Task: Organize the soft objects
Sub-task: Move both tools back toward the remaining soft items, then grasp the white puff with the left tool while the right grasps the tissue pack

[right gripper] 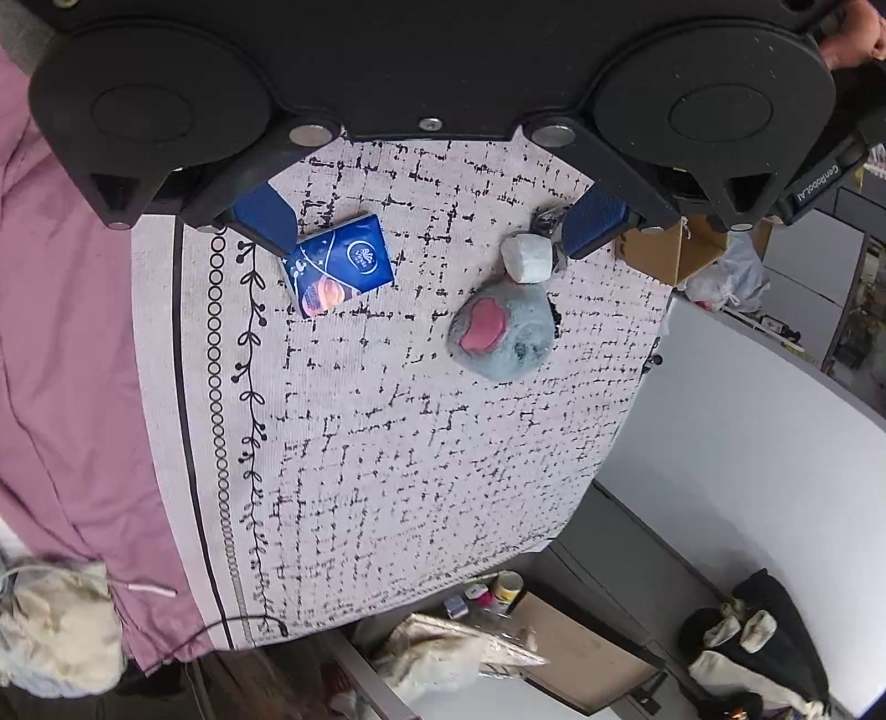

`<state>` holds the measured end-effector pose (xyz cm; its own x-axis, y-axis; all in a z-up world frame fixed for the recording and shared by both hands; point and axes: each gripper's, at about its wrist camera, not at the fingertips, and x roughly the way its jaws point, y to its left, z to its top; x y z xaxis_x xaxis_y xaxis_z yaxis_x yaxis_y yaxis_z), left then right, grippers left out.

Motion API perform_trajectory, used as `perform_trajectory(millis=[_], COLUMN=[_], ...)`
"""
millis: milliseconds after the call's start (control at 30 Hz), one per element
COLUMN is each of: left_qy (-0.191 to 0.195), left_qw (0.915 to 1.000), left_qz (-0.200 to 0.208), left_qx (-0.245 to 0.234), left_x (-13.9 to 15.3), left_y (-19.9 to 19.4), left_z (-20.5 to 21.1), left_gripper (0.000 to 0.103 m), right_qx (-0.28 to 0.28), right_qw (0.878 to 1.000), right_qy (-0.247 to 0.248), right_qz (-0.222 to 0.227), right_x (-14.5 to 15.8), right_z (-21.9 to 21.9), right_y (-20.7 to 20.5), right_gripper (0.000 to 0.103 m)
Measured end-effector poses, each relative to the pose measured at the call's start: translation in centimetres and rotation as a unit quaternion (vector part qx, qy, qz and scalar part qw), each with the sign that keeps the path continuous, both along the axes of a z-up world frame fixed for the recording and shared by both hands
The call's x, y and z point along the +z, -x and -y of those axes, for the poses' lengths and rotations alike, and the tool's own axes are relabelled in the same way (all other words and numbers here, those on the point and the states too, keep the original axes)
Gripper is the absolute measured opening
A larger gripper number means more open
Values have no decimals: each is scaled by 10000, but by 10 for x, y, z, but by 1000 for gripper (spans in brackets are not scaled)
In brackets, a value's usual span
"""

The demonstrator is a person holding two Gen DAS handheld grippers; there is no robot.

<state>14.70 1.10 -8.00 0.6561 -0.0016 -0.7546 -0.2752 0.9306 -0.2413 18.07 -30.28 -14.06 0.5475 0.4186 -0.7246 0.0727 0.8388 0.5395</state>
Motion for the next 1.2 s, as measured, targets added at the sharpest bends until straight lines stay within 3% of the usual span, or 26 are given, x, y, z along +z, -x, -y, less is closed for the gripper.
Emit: perform_trajectory(millis=[100, 300, 533, 833, 1100, 1200], left_qy=[-31, -35, -47, -131, -272, -241], left_qw=[9999, 9991, 9977, 9952, 9925, 9926], left_qz=[-32, -157, -449, -769, -900, -857], left_qx=[-119, -387, -506, -588, -783, -827], left_x=[-5, -23, -49, -78, -96, -98], left_y=[-9, -31, -56, -85, -98, -104], left_z=[11, 30, 42, 60, 69, 69], left_gripper=[98, 92, 82, 78, 77, 71], right_qx=[-393, -889, -1249, -1410, -1443, -1348], right_qw=[9987, 9938, 9854, 9718, 9708, 9731], right_qy=[118, -181, -482, -1214, -1438, -1465], right_qz=[-293, -637, -1047, -1450, -1269, -1159], right_x=[-9, -39, -71, -105, -117, -119], right_z=[2, -3, -6, 4, 8, 6], right_y=[-7, -23, -41, -55, -66, -71], right_gripper=[102, 102, 99, 91, 86, 81])
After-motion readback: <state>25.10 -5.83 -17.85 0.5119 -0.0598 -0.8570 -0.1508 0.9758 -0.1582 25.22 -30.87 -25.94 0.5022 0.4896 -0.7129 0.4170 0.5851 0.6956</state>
